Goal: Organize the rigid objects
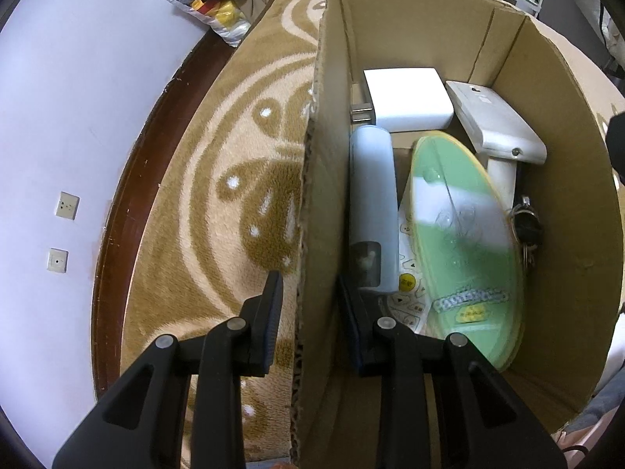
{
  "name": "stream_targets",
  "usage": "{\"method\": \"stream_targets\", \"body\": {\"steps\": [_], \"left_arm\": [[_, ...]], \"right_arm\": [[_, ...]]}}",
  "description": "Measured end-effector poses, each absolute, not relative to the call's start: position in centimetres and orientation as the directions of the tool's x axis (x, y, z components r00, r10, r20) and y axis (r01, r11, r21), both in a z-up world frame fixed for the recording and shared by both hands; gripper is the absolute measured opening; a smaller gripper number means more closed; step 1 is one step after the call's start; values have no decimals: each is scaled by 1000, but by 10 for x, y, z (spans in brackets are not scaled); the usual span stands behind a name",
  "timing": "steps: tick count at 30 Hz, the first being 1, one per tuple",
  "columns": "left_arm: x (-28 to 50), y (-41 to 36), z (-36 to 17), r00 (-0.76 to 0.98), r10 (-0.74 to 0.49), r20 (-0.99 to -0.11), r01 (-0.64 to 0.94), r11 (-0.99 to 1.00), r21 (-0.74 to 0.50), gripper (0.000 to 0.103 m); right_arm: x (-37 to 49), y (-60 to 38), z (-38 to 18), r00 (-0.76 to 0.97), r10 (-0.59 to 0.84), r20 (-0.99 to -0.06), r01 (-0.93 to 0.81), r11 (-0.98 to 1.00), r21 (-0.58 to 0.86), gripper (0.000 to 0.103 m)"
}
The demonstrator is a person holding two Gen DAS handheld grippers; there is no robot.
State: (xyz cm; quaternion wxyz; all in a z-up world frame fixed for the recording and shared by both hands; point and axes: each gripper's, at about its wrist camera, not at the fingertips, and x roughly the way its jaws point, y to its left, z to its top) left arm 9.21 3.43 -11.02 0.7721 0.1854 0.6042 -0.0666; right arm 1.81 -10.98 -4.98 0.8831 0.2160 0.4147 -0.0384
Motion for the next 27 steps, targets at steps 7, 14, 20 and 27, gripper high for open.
{"method": "stream_targets", "body": {"steps": [7, 14, 20, 27], "left_arm": [[86, 35, -105, 277, 112, -954, 323, 925, 202, 28], [77, 35, -87, 337, 92, -937, 324, 923, 207, 28], [63, 27, -69, 390, 64, -918, 352, 912, 213, 28], [46, 22, -48, 445, 43, -894, 370, 901, 228, 28]], "right_arm": [[8, -108, -40, 668, 102, -737, 232, 913, 337, 58], [-8, -117, -31, 671, 83, -737, 241, 916, 322, 63], [-26, -131, -24, 674, 88, -734, 258, 902, 345, 76], [-46, -133, -11, 691, 65, -720, 239, 920, 312, 89]]}}
